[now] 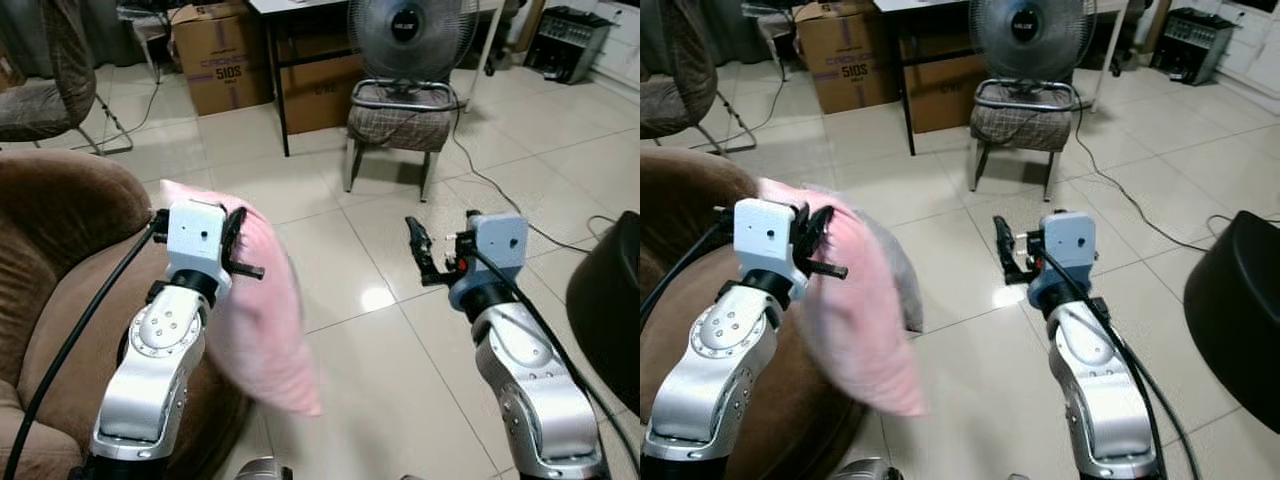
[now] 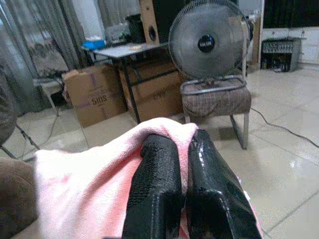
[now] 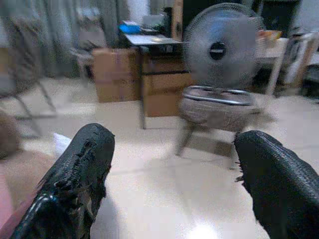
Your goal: Move the pillow to the sofa from floor
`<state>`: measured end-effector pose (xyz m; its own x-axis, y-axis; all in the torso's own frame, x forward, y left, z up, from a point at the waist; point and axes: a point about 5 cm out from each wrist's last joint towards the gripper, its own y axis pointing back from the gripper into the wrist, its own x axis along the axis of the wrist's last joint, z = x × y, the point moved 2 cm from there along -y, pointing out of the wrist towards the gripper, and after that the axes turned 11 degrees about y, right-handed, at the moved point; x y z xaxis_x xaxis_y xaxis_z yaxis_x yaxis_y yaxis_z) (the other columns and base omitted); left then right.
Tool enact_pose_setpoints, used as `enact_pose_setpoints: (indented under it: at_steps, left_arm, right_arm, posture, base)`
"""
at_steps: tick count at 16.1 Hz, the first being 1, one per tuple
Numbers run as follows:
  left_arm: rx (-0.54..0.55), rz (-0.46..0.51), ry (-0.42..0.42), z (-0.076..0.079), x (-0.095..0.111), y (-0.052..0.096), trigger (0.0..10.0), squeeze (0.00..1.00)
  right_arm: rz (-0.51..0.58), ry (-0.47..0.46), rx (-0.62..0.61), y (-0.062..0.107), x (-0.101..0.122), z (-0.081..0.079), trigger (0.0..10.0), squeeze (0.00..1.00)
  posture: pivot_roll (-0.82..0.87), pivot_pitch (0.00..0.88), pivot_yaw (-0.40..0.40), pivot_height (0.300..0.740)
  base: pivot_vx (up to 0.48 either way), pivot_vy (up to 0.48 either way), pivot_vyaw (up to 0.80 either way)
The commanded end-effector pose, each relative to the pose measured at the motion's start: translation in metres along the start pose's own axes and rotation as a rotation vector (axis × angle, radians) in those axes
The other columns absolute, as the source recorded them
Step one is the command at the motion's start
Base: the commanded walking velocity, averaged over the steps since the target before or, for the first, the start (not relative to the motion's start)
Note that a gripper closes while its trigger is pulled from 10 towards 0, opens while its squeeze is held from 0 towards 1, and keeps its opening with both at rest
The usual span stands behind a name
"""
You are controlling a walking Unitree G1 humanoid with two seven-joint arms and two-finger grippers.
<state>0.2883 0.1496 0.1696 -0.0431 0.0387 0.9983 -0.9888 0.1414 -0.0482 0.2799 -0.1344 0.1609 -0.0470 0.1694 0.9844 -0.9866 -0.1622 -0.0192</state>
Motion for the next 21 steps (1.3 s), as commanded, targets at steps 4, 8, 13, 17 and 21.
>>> enact_pose_setpoints:
  at_steps: [4, 8, 13, 17, 21]
  left_arm:
    - [0.045, 0.095, -0.052, -0.006, 0.017, -0.007, 10.0, 0.00]
    - [0.036, 0.109, -0.047, -0.004, 0.018, -0.012, 10.0, 0.00]
    - [0.033, 0.122, -0.043, -0.004, 0.022, -0.016, 10.0, 0.00]
    - [0.035, 0.122, -0.041, -0.007, 0.021, -0.015, 10.0, 0.00]
    - [0.060, 0.111, -0.036, -0.012, 0.018, -0.010, 10.0, 0.00]
  right_arm:
    - [0.028, -0.060, 0.047, -0.006, 0.006, -0.001, 10.0, 0.00]
    - [0.060, -0.001, 0.008, -0.008, 0.008, 0.007, 10.0, 0.00]
    - [0.089, 0.038, 0.046, -0.011, 0.012, 0.003, 10.0, 0.00]
    - [0.083, 0.040, 0.055, -0.009, 0.008, 0.000, 10.0, 0.00]
    - [0.080, 0.049, 0.101, -0.008, 0.006, -0.005, 10.0, 0.00]
  posture:
    - [0.07, 0.000, 0.039, 0.740]
    - [0.06, 0.000, 0.038, 0.740]
    - [0.07, 0.000, 0.045, 0.740]
    - [0.07, 0.000, 0.043, 0.740]
    - [0.08, 0.000, 0.012, 0.740]
  base:
    - [0.000, 0.000, 0.00]
    - [0.000, 0.000, 0.00]
    - [0.000, 0.000, 0.16]
    - [0.000, 0.000, 0.80]
    - [0.303, 0.000, 0.80]
